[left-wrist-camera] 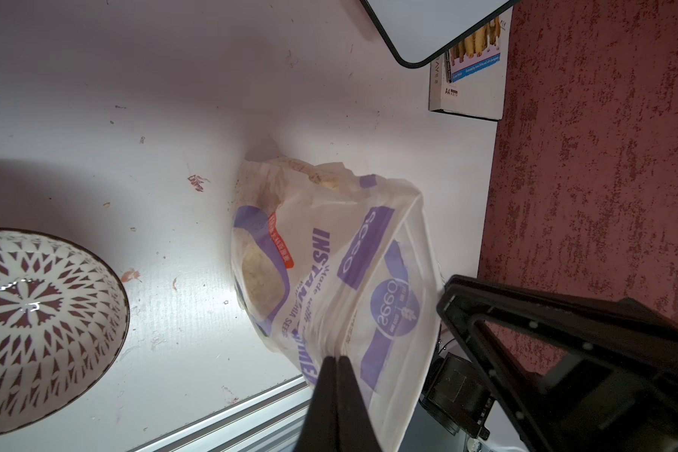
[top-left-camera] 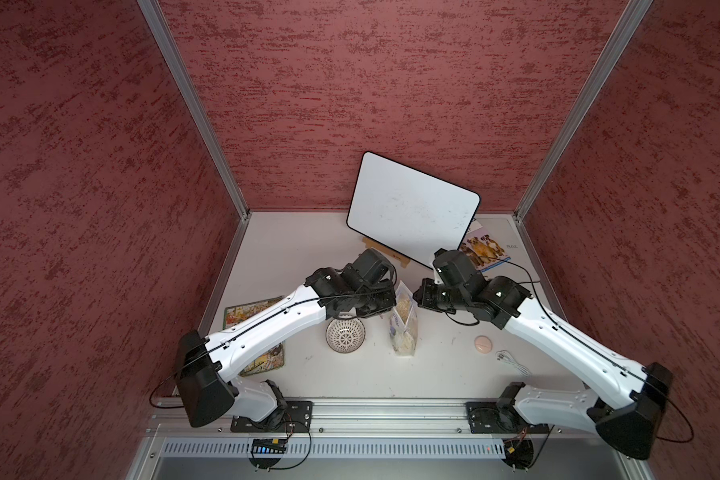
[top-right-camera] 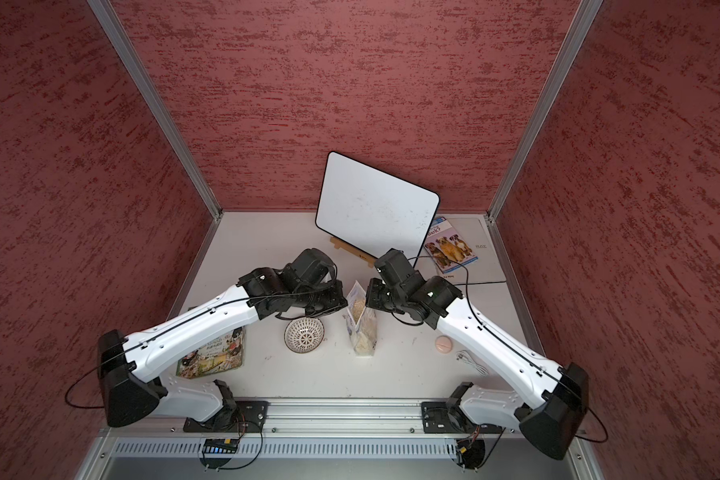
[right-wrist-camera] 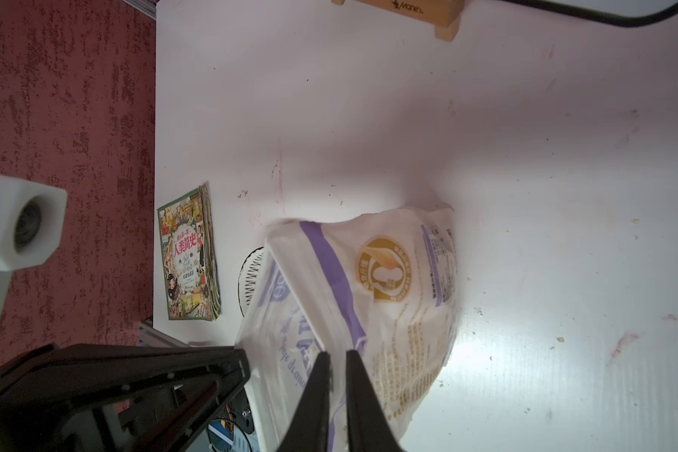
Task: Pour the oats into the breakfast bowl
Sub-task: Open the oats bag at the center of the board.
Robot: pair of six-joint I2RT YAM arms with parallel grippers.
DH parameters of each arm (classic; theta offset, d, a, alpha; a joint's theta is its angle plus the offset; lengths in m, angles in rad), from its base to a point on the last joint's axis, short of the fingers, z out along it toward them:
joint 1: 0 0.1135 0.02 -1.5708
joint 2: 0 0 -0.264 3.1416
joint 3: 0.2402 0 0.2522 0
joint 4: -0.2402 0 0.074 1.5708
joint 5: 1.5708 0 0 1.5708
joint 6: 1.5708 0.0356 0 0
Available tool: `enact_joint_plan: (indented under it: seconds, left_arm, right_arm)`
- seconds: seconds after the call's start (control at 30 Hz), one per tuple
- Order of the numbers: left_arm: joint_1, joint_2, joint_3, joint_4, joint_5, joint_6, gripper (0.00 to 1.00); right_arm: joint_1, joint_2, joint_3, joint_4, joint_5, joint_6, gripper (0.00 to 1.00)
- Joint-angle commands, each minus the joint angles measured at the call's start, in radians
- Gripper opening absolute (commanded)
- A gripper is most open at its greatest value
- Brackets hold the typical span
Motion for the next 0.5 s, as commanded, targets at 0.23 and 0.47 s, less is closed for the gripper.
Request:
enact_joint_plan:
  seconds: [0.23, 0.47]
  left_arm:
    - [-0.004, 0.022, 0.032, 0.006, 0.024, 0.002, 0.0]
    - [-0.001, 0.035, 0.079, -0.022, 0.025, 0.006, 0.0]
  right_arm:
    - [0.023, 0.02, 0.06, -0.069, -0.041, -0.014, 0.38]
    - [0.064, 0.067, 0.094, -0.152, 0.006, -0.024, 0.23]
